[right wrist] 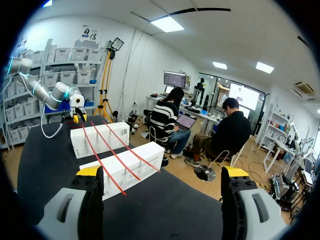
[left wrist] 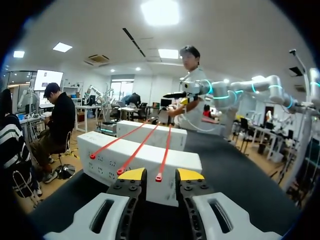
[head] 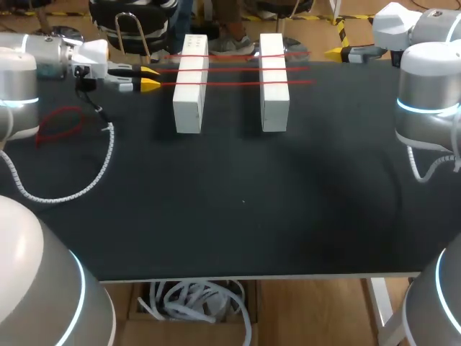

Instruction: Grab the tape and strap the tape.

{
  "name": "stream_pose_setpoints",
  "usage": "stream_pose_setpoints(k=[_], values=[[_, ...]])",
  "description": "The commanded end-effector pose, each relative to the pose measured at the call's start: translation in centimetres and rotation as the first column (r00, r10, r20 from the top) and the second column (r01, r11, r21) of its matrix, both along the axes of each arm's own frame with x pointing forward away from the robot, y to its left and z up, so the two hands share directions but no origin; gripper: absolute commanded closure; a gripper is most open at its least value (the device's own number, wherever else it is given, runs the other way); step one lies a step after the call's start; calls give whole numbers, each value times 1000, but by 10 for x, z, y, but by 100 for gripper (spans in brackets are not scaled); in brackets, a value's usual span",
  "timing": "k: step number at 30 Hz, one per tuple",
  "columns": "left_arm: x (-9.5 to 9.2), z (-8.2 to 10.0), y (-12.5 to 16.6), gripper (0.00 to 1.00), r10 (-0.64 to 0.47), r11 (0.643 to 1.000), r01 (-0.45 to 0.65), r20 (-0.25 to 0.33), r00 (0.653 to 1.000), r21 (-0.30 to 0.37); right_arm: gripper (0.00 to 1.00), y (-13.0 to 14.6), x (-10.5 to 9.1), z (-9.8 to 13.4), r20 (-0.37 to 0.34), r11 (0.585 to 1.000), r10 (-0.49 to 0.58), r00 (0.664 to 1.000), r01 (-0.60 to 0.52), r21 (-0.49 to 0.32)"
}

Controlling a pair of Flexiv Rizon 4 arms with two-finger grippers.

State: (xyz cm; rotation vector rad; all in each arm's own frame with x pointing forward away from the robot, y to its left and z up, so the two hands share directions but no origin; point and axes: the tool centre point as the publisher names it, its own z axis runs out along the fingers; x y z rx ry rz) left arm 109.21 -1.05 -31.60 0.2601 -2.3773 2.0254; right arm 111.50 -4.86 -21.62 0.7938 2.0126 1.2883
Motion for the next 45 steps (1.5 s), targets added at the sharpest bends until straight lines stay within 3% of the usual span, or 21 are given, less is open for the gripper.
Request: stream_pose_setpoints(k=[1, 13, 23, 37, 45], values=[[4, -6, 0, 74, -21, 1000, 21, -8, 1000, -13, 0, -1, 0, 0, 1, 1000, 1, 1000, -1, 1], [2, -8, -4, 76, -9, 999, 9, -2, 1000, -34, 0, -1, 0, 0, 1, 1000, 1, 1000, -1, 1], [-3, -9, -11, 76, -29, 999, 30, 44, 999, -15, 0, -1, 0, 0, 1, 1000, 1, 1000, -1, 1], [-5, -8, -20, 75, -42, 999, 43, 38, 998, -30, 0, -1, 0, 0, 1, 1000, 1, 1000, -1, 1], [-2, -8, -22, 82, -51, 998, 53, 38, 998, -37, 0, -1, 0, 0, 1, 1000, 1, 1000, -1, 1]])
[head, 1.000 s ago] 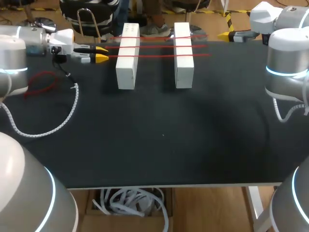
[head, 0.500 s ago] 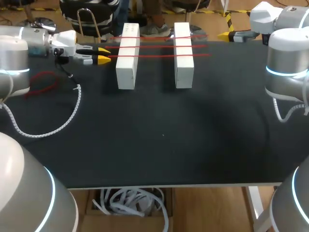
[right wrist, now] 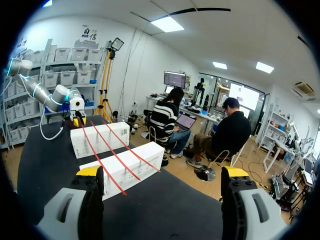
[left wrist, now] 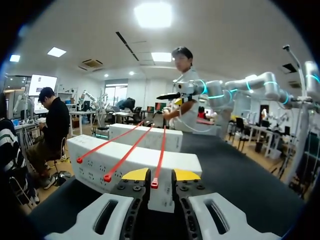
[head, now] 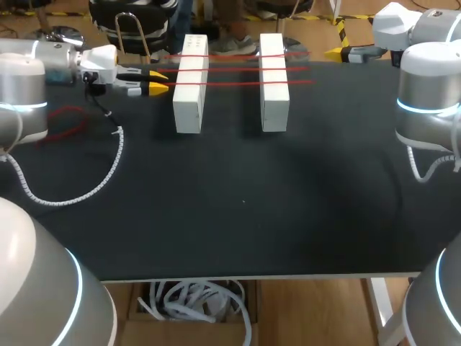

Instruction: Grab the tape and strap the tape.

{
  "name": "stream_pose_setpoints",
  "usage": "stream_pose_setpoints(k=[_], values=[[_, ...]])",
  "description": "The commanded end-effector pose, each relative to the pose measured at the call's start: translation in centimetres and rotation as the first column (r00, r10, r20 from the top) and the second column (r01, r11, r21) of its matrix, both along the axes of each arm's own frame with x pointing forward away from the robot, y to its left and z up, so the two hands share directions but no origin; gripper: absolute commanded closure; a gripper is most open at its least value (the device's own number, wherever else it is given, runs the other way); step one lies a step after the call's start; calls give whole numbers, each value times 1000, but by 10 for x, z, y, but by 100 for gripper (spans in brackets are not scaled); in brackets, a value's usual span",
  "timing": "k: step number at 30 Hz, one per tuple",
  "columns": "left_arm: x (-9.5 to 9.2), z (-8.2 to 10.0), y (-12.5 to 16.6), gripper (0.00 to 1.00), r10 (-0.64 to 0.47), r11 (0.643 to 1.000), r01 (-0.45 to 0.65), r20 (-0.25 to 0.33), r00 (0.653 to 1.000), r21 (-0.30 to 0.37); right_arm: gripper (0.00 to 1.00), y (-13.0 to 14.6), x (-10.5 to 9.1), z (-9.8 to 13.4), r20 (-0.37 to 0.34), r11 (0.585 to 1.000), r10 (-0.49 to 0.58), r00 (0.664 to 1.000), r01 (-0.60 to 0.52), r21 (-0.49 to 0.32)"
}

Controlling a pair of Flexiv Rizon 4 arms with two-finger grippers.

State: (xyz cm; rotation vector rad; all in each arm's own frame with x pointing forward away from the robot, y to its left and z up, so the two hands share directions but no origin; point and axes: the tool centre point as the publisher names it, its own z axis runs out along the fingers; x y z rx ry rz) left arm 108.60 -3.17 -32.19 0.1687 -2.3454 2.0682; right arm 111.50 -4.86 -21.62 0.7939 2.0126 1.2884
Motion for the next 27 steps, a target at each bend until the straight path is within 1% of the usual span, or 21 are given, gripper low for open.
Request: stream_pose_setpoints(k=[1, 9, 18, 27], values=[[4, -2, -2, 85, -9, 1000, 9, -1, 1000, -4, 0, -1, 0, 0, 1, 1000, 1, 1000, -1, 1], [5, -2, -3, 84, -14, 1000, 14, -2, 1000, -9, 0, -1, 0, 0, 1, 1000, 1, 1000, -1, 1], [4, -3, 0, 81, -11, 1000, 11, -4, 1000, -11, 0, -1, 0, 0, 1, 1000, 1, 1000, -1, 1], [2, -5, 3, 82, 6, 1000, -6, -15, 1000, -15, 0, -1, 0, 0, 1, 1000, 1, 1000, -1, 1]])
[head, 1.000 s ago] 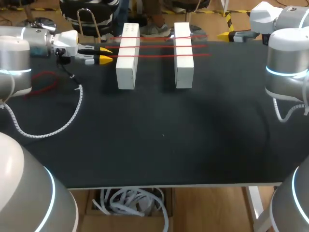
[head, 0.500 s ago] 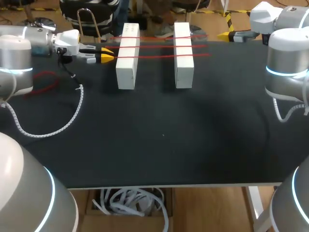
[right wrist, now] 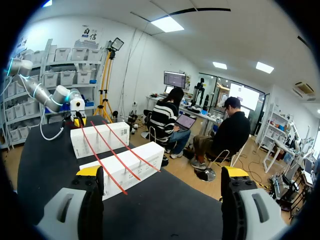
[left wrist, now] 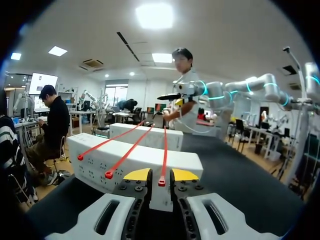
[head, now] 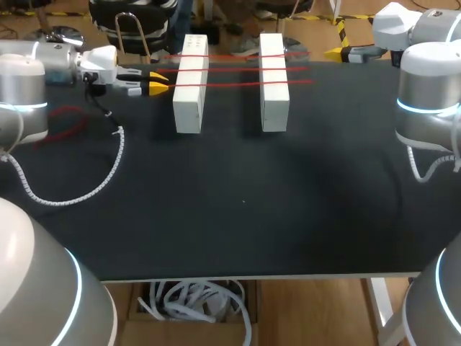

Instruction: Grab the tape and strap the tape.

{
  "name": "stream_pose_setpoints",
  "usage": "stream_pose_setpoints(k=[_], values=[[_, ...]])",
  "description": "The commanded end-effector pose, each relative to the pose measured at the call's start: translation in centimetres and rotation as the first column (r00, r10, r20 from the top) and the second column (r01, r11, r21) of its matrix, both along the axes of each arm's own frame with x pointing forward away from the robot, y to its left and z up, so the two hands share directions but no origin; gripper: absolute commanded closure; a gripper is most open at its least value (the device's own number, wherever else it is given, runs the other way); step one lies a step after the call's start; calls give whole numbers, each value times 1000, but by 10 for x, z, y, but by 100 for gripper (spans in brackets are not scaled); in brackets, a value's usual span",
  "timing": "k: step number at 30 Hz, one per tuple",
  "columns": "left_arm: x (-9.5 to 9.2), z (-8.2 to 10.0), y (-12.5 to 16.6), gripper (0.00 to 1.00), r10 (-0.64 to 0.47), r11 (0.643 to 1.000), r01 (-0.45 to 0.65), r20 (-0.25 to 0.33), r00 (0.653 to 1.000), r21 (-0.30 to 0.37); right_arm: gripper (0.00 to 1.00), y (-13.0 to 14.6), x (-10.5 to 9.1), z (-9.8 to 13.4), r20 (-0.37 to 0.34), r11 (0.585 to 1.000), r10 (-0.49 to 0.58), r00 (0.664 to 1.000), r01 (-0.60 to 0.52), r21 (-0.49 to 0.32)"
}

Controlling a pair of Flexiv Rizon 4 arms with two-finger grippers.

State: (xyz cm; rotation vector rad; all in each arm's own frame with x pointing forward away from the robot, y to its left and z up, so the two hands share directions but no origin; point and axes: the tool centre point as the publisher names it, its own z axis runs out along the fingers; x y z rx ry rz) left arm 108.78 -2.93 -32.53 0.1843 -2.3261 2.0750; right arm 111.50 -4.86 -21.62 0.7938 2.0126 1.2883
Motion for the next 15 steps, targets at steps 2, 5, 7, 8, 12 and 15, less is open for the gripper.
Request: stream_pose_setpoints(k=[2, 5, 7, 8, 12, 15], values=[[1, -2, 2, 86, 8, 1000, -8, -5, 1000, -9, 0, -1, 0, 0, 1, 1000, 1, 1000, -1, 1], [1, -1, 2, 82, 10, 1000, -10, -5, 1000, -16, 0, -1, 0, 0, 1, 1000, 1, 1000, -1, 1], [1, 0, 1, 83, 8, 1000, -8, -3, 1000, -21, 0, -1, 0, 0, 1, 1000, 1, 1000, -1, 1], [1, 0, 1, 83, 9, 1000, -9, -3, 1000, -22, 0, -1, 0, 0, 1, 1000, 1, 1000, -1, 1], [1, 0, 1, 81, 7, 1000, -7, -1, 1000, -23, 0, -1, 0, 0, 1, 1000, 1, 1000, -1, 1], [1, 0, 2, 80, 7, 1000, -7, -3, 1000, -21, 0, -1, 0, 0, 1, 1000, 1, 1000, -1, 1]])
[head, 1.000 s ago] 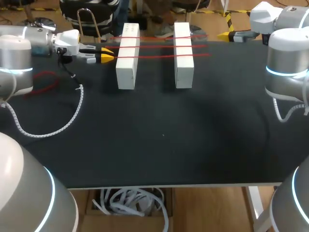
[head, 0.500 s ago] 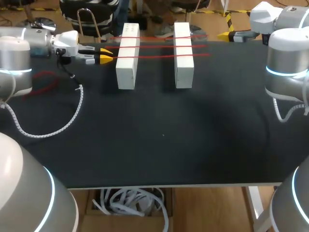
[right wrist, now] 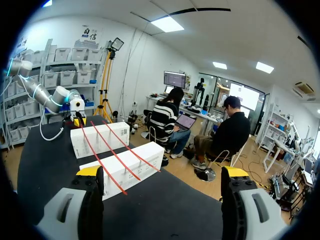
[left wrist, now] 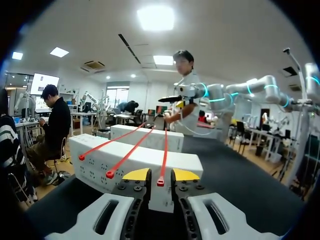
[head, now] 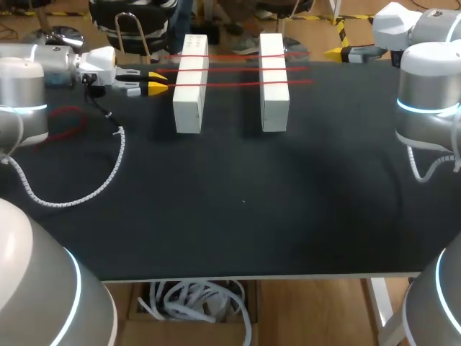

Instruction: Grab the tape and strap the tape.

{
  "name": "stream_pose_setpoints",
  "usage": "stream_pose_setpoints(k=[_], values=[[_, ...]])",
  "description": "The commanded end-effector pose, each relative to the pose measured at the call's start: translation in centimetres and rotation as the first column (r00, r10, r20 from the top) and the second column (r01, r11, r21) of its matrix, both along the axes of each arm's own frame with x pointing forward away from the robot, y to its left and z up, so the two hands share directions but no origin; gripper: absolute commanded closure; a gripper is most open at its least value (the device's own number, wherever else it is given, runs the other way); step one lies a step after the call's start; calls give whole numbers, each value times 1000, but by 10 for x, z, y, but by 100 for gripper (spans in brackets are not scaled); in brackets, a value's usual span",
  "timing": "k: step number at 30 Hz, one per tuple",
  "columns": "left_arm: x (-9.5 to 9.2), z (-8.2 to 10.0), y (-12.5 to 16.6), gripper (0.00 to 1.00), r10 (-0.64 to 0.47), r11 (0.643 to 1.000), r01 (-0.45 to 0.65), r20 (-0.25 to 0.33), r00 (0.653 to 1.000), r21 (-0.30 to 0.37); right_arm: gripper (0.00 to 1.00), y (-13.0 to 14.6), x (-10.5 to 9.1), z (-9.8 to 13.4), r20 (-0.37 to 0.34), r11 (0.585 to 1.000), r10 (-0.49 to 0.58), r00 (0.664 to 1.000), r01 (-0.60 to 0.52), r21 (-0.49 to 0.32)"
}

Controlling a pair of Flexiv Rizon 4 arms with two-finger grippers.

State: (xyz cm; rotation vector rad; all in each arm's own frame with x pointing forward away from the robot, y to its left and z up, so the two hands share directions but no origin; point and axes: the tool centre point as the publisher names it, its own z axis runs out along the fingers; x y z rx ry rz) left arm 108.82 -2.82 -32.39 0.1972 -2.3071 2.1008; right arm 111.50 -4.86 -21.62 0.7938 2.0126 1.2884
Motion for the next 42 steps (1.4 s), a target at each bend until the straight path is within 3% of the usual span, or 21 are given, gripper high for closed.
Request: stream_pose_setpoints(k=[1, 34, 37, 42], values=[[1, -2, 2, 81, -2, 1000, 2, -2, 1000, 0, 0, -1, 0, 0, 1, 1000, 1, 1000, -1, 1], [-5, -3, -2, 87, -25, 1000, 25, -10, 1000, -4, 0, -1, 0, 0, 1, 1000, 1, 1000, -1, 1], [-5, -3, -3, 100, -24, 1000, 24, -11, 1000, -7, 0, -1, 0, 0, 1, 1000, 1, 1000, -1, 1], [-5, -3, -3, 100, -24, 1000, 24, -13, 1000, -5, 0, -1, 0, 0, 1, 1000, 1, 1000, -1, 1]])
